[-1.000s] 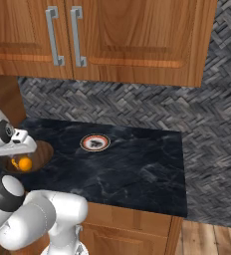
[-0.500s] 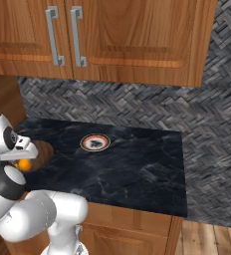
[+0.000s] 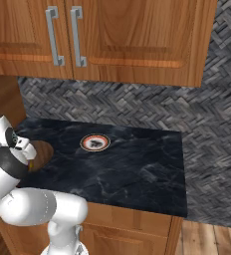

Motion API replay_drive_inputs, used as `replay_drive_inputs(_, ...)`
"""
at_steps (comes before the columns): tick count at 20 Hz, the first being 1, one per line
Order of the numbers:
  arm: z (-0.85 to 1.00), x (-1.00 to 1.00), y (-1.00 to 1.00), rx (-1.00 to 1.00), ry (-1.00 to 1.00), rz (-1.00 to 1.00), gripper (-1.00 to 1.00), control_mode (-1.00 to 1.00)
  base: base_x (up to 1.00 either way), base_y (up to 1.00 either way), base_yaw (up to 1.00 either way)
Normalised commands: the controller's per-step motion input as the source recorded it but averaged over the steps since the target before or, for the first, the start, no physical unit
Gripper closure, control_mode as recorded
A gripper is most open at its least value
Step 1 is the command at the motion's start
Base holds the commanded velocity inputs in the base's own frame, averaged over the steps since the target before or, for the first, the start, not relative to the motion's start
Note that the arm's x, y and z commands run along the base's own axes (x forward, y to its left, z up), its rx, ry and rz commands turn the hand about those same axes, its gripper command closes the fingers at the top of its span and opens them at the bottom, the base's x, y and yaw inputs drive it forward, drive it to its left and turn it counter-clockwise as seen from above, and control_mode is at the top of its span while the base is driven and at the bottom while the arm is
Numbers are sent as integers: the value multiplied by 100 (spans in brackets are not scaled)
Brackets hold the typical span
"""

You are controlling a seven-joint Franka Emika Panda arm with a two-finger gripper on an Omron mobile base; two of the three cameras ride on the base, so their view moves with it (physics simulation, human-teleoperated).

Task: Remove the orange from the bowl and place it on the small plate. Then place the bowl with only the shrimp in the microwave, close the door, and press the start button to microwave the shrimp.

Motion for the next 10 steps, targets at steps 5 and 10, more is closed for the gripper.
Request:
replay_drive_inputs(5,-17,9,-1,6,0,0,-100,-100,0,0,0)
replay_drive_inputs(10,-9,0,-25,8,0,0,-100,-100,0,0,0)
